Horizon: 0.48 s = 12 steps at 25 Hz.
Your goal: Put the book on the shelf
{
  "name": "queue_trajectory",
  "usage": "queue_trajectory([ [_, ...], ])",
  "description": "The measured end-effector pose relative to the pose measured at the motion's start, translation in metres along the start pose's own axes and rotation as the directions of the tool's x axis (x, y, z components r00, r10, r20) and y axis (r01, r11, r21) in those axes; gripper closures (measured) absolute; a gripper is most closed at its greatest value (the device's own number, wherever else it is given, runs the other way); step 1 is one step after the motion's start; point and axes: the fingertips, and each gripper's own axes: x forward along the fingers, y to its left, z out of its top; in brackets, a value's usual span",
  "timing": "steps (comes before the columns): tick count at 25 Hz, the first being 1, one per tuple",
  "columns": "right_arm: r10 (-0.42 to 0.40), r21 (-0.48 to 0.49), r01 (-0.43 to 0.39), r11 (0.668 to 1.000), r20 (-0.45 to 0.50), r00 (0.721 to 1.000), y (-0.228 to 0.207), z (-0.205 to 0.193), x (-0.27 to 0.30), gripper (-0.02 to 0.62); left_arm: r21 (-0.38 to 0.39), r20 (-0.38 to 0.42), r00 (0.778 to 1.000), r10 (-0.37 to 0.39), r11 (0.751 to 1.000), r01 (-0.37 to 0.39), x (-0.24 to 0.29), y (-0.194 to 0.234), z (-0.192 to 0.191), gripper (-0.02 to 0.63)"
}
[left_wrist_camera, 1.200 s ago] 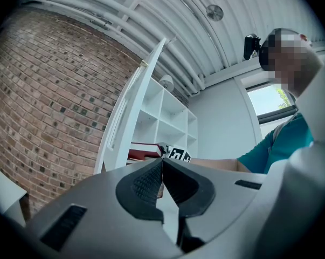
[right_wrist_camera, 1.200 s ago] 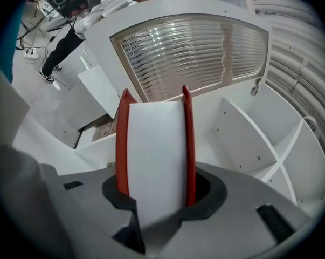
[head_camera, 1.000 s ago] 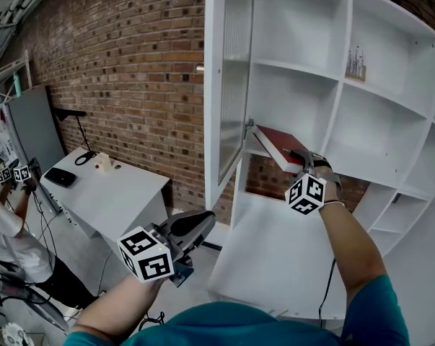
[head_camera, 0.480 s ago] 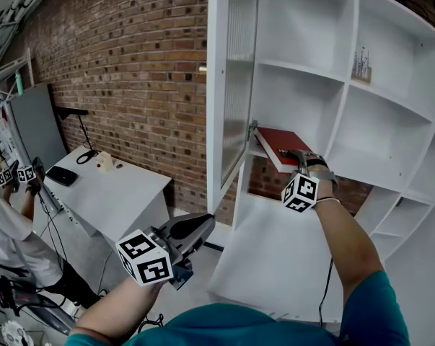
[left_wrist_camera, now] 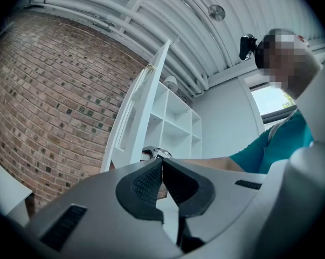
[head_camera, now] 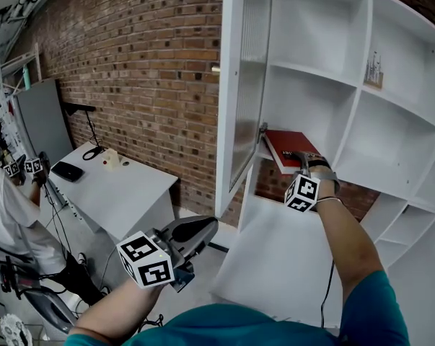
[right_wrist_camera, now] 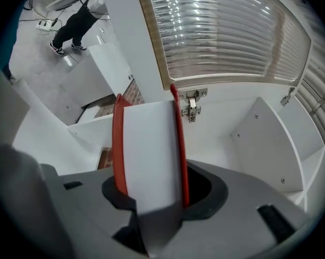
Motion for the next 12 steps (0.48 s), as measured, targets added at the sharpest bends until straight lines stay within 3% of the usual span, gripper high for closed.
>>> queue_trajectory([
  [12,0.003,-0.012,-0.003,1.000,-0.026,1.000,-0.001,-0.004,0.012,0.416,-0.006,-0.013,1.000,0.012,1.000,-0.012,-0.006,0.003,0.001,0.589],
])
